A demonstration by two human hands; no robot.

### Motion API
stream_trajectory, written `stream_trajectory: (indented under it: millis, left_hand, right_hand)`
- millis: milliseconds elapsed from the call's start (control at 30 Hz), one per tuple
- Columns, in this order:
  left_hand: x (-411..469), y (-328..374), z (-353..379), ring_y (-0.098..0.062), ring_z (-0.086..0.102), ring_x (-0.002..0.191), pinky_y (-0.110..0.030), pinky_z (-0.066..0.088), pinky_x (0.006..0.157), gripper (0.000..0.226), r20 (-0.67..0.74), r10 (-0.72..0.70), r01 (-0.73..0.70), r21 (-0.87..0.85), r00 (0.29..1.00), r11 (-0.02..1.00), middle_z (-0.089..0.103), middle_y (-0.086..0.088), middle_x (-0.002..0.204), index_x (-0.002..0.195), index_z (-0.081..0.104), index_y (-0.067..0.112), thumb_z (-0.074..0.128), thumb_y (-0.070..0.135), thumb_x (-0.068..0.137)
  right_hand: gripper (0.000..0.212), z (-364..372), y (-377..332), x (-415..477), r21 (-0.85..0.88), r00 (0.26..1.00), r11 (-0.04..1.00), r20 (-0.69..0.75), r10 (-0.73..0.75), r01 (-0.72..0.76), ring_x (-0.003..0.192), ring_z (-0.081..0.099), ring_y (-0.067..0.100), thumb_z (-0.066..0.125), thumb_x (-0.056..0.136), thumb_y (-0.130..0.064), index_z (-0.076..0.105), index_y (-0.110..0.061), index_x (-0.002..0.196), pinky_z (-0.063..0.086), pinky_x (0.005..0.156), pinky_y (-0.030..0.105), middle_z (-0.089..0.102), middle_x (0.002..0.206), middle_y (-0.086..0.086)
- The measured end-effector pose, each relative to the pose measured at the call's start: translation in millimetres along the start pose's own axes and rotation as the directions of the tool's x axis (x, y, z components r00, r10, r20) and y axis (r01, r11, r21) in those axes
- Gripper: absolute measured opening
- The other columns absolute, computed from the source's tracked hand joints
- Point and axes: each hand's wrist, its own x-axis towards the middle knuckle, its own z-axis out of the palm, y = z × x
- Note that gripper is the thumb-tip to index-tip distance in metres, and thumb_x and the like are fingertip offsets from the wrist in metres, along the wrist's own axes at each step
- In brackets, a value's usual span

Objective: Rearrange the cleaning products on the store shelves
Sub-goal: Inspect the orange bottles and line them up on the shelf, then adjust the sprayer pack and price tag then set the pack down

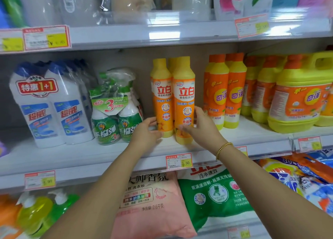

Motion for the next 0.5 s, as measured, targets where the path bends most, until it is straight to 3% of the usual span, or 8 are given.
stream_trajectory:
  millis: [67, 133, 200, 267, 300, 333, 400, 500]
  left_hand:
    - [-3, 4, -3, -0.016, 0.060, 0.091, -0.014, 0.051, 0.055, 0.053, 0.001, 0.010, -0.010, 0.046, 1.000, 0.999, 0.057, -0.003, 0.126, 0.134, 0.050, 0.008, 0.067, 0.001, 0.085]
    - [-11, 8, -14, -0.016, 0.062, 0.094, -0.029, 0.056, 0.077, 0.040, -0.125, 0.122, -0.098, 0.184, 0.985, 0.978, 0.063, -0.003, 0.120, 0.124, 0.059, 0.010, 0.068, 0.007, 0.085]
    - [-19, 12, -34, -0.013, 0.060, 0.098, -0.032, 0.051, 0.089, 0.033, -0.363, 0.300, -0.218, 0.251, 0.882, 0.943, 0.063, 0.000, 0.115, 0.118, 0.061, 0.013, 0.065, 0.007, 0.086]
    - [-24, 16, -59, -0.013, 0.054, 0.108, -0.027, 0.045, 0.093, 0.040, -0.551, 0.373, -0.253, 0.283, 0.746, 0.925, 0.053, -0.002, 0.124, 0.123, 0.054, 0.014, 0.066, 0.008, 0.085]
    - [-23, 17, -72, -0.015, 0.050, 0.113, -0.027, 0.041, 0.095, 0.047, -0.596, 0.358, -0.210, 0.305, 0.719, 0.929, 0.047, -0.005, 0.129, 0.127, 0.050, 0.013, 0.068, 0.009, 0.084]
    - [-20, 18, -83, -0.019, 0.047, 0.118, -0.028, 0.039, 0.097, 0.055, -0.605, 0.324, -0.139, 0.332, 0.728, 0.933, 0.044, -0.008, 0.133, 0.130, 0.045, 0.010, 0.071, 0.011, 0.082]
    - [-10, 20, -102, -0.024, 0.046, 0.120, -0.029, 0.039, 0.096, 0.066, -0.551, 0.232, -0.034, 0.346, 0.802, 0.938, 0.043, -0.013, 0.135, 0.133, 0.039, 0.004, 0.076, 0.013, 0.079]
    - [2, 28, -121, -0.019, 0.054, 0.108, -0.024, 0.044, 0.080, 0.068, -0.473, 0.091, -0.020, 0.153, 0.876, 0.988, 0.054, -0.009, 0.128, 0.130, 0.038, 0.001, 0.078, 0.009, 0.076]
  right_hand:
    - [0.067, 2, 1, -1, -0.018, 1.000, 1.000, 0.014, 0.017, -0.017, 0.118, 0.054, 0.021, 0.074, 0.081, -0.022, 0.038, -0.014, 0.137, 0.047, 0.098, 0.038, 0.055, 0.131, 0.004]
    - [0.065, 5, 1, -8, -0.087, 0.991, 0.994, -0.117, 0.057, -0.067, 0.116, 0.052, 0.023, 0.075, 0.079, -0.028, 0.041, -0.011, 0.132, 0.047, 0.095, 0.038, 0.051, 0.129, 0.006]
    - [0.040, 12, -2, -24, -0.123, 0.952, 0.992, -0.303, -0.034, -0.003, 0.100, 0.054, 0.020, 0.072, 0.081, -0.027, 0.047, -0.014, 0.111, 0.044, 0.079, 0.030, 0.053, 0.112, 0.004]
    - [0.020, 27, -3, -40, -0.173, 0.947, 0.980, -0.284, -0.150, 0.104, 0.088, 0.050, 0.016, 0.066, 0.085, -0.022, 0.049, -0.019, 0.095, 0.034, 0.068, 0.024, 0.053, 0.096, -0.001]
    - [0.013, 37, -1, -45, -0.206, 0.960, 0.969, -0.218, -0.178, 0.134, 0.087, 0.049, 0.016, 0.063, 0.086, -0.020, 0.051, -0.019, 0.092, 0.031, 0.067, 0.025, 0.054, 0.093, -0.001]
    - [0.006, 47, 2, -49, -0.255, 0.968, 0.955, -0.161, -0.193, 0.148, 0.087, 0.050, 0.018, 0.059, 0.088, -0.020, 0.056, -0.017, 0.092, 0.031, 0.067, 0.026, 0.055, 0.092, 0.001]
    - [0.013, 64, 9, -54, -0.367, 0.965, 0.916, -0.137, -0.224, 0.161, 0.083, 0.053, 0.024, 0.051, 0.089, -0.019, 0.063, -0.013, 0.088, 0.032, 0.066, 0.028, 0.061, 0.086, 0.005]
    - [0.019, 75, 12, -59, -0.340, 0.953, 0.927, -0.192, -0.234, 0.159, 0.078, 0.051, 0.021, 0.049, 0.086, -0.019, 0.066, -0.015, 0.080, 0.033, 0.070, 0.028, 0.062, 0.077, 0.002]
